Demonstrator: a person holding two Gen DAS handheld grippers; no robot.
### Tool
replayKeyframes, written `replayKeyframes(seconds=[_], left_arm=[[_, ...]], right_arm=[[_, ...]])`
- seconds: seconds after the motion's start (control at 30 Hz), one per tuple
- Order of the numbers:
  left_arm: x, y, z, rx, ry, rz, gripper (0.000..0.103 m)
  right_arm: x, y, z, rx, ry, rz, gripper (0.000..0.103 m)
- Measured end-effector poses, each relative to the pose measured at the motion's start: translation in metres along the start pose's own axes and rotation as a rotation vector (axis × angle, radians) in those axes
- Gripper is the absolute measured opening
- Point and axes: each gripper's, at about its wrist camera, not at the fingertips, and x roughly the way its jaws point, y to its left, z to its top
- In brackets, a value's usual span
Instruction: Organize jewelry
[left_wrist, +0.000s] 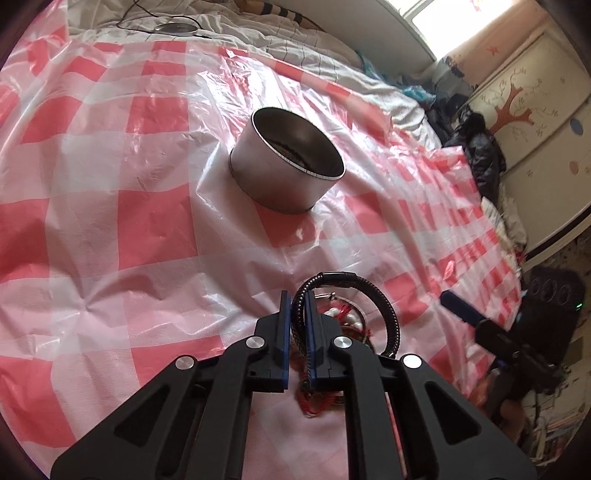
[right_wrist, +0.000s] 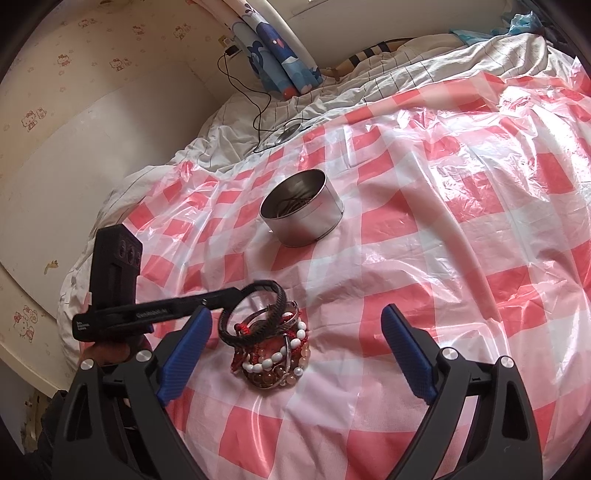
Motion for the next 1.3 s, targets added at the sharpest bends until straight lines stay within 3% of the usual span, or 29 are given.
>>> replayKeyframes(seconds=[0.13,0.27,0.57,0.77,0.93,1.0,1.17,1.3], left_arm=[[-0.019,0.012,0.003,-0.056,-0.049,-0.06,0.006],[-0.034,0.035,0.005,-0.123,-0.097,0.006,0.006],[-0.038,0.075,-0.001,-0.181,-0.088,0.131,0.006],[-0.035,0.08,-0.004,-0.158,-0.07,0.168,0.007],[-0.033,0.079,-0.005,-0.147,-0.061,0.185,0.007],[-0.032,0.078,-0.005,-0.147,-0.059,0.189,0.007],[-0.025,0.079,-0.006,-0.148,-0.042,0.217,0.007],[-0.016,0.081,-0.007,-0.145,-0.021,0.232,0.01]], right_arm=[[0.001,-0.002,0.0,0.001,0.005,-0.003,0.089],[0.003,0.004,-0.001,-0.036,0.01,-0.012,0.089],[0.044,0.086,-0.018,-0.507,0.08,-0.011,0.087],[0.075,0.095,-0.025,-0.597,0.168,-0.029,0.053],[0.081,0.091,-0.031,-0.616,0.19,-0.059,0.04],[0.082,0.09,-0.032,-0.619,0.193,-0.068,0.021],[0.08,0.09,-0.031,-0.609,0.19,-0.07,0.006],[0.073,0.087,-0.026,-0.564,0.174,-0.022,0.006]])
